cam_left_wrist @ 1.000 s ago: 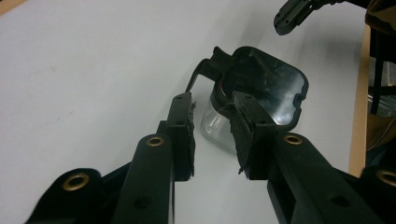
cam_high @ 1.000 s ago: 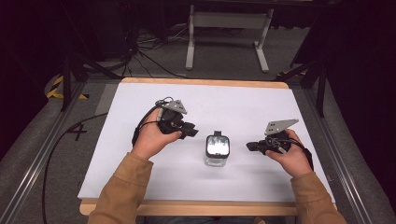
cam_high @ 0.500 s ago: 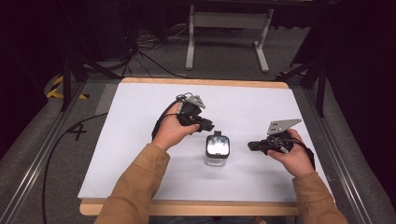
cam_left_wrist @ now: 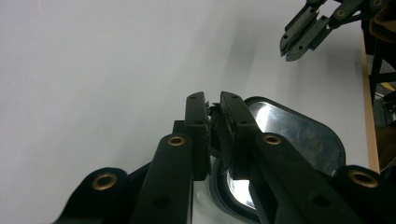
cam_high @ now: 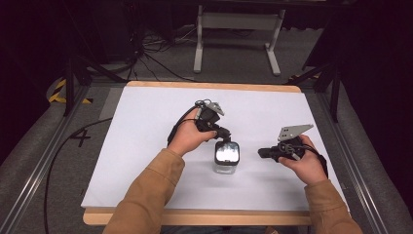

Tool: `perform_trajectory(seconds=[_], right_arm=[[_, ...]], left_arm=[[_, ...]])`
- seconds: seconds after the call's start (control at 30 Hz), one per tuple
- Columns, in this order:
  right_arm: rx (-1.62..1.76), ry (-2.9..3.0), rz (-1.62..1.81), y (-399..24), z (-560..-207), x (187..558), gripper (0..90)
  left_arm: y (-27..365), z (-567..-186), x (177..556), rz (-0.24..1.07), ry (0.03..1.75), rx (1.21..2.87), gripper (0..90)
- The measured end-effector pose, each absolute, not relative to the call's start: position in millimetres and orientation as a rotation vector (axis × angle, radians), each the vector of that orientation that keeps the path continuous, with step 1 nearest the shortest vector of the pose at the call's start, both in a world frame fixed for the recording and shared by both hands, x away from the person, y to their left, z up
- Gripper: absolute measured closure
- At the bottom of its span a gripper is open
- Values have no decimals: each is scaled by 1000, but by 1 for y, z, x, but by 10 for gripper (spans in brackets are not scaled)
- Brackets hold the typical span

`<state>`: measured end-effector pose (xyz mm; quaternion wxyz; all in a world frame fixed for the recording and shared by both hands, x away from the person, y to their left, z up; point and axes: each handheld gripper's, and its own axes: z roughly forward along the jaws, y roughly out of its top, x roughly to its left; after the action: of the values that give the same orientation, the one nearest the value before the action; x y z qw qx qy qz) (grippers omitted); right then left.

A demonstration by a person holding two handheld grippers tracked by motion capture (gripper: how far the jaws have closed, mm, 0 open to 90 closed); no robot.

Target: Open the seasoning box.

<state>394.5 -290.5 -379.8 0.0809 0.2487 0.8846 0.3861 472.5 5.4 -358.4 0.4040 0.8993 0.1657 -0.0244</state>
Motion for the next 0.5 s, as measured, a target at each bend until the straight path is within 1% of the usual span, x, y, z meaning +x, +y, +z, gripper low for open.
perform_trajectory(seconds=[0.1,0.2,0.5], right_arm=[[742,2646,1153,-290,-380,395,872],[737,2648,1157,-289,-381,394,869],[711,2671,1146,-281,-382,393,869]], left_arm=[[5,-359,474,-68,423,2273,835],[4,-359,474,-80,428,2277,867],[4,-360,477,-120,473,2264,870]])
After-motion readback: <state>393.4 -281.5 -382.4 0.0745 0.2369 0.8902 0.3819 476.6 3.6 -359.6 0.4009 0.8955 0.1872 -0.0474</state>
